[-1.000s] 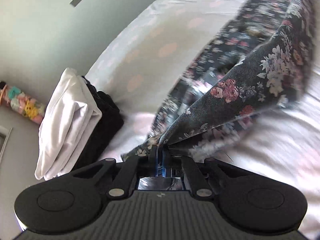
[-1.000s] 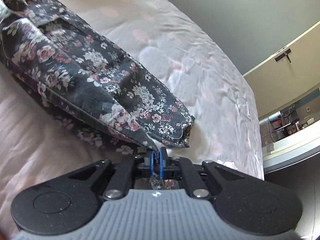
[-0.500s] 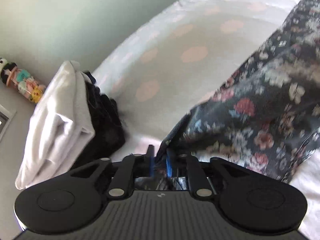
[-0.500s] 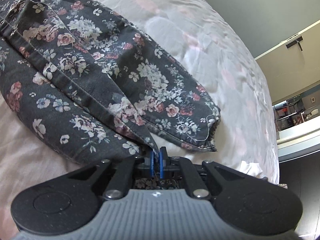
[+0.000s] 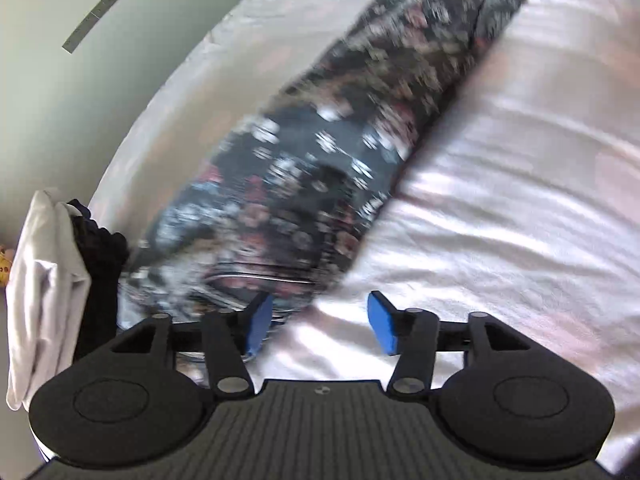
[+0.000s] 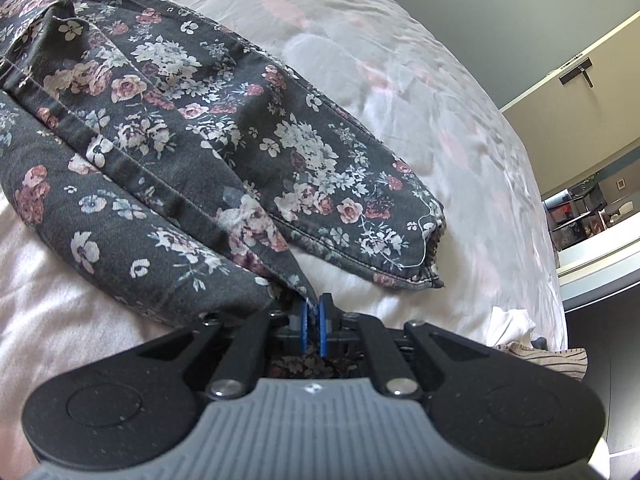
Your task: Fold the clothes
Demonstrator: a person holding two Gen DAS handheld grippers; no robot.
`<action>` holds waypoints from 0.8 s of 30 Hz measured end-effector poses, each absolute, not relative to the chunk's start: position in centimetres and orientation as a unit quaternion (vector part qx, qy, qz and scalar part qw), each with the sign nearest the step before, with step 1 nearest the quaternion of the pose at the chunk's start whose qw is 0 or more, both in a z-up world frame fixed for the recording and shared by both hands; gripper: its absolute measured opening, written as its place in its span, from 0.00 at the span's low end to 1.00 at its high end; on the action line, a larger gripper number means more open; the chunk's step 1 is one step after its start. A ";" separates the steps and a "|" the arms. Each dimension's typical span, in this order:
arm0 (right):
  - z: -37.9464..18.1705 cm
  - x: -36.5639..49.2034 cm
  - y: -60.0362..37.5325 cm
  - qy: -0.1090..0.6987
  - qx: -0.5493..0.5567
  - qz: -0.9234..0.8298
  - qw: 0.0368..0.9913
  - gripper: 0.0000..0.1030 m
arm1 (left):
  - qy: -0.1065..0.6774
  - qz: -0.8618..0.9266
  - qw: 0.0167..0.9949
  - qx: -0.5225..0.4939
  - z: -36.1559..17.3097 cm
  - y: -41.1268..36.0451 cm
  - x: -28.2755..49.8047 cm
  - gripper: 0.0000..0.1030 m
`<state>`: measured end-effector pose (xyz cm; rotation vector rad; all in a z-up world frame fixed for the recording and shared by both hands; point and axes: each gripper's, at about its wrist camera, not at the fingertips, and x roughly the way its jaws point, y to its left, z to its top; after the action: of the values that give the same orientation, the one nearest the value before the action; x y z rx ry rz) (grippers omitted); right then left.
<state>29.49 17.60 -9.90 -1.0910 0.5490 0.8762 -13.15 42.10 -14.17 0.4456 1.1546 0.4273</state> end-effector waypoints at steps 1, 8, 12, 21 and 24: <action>-9.9 29.5 17.5 0.249 -0.496 0.399 0.730 0.06 | 0.537 0.207 0.788 0.218 -15.1 42.2 -12.7 0.65; -9.9 29.4 17.2 0.250 -0.494 0.405 0.728 0.06 | 0.523 0.240 0.759 0.305 -19.5 42.2 -10.8 0.88; -10.4 29.6 17.4 0.253 -0.492 0.407 0.727 0.06 | 0.515 0.264 0.757 0.303 -19.6 43.2 -9.9 0.87; -8.7 29.2 16.4 0.239 -0.488 0.405 0.735 0.06 | 0.498 0.290 0.766 0.287 -14.6 43.4 -10.7 0.26; -6.7 28.5 15.2 0.229 -0.479 0.406 0.744 0.05 | 0.504 0.288 0.763 0.285 -11.6 43.0 -12.6 0.25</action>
<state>28.46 15.23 -6.68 -1.0499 0.5006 0.8904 -12.55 43.05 -11.61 0.6192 1.0959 0.6255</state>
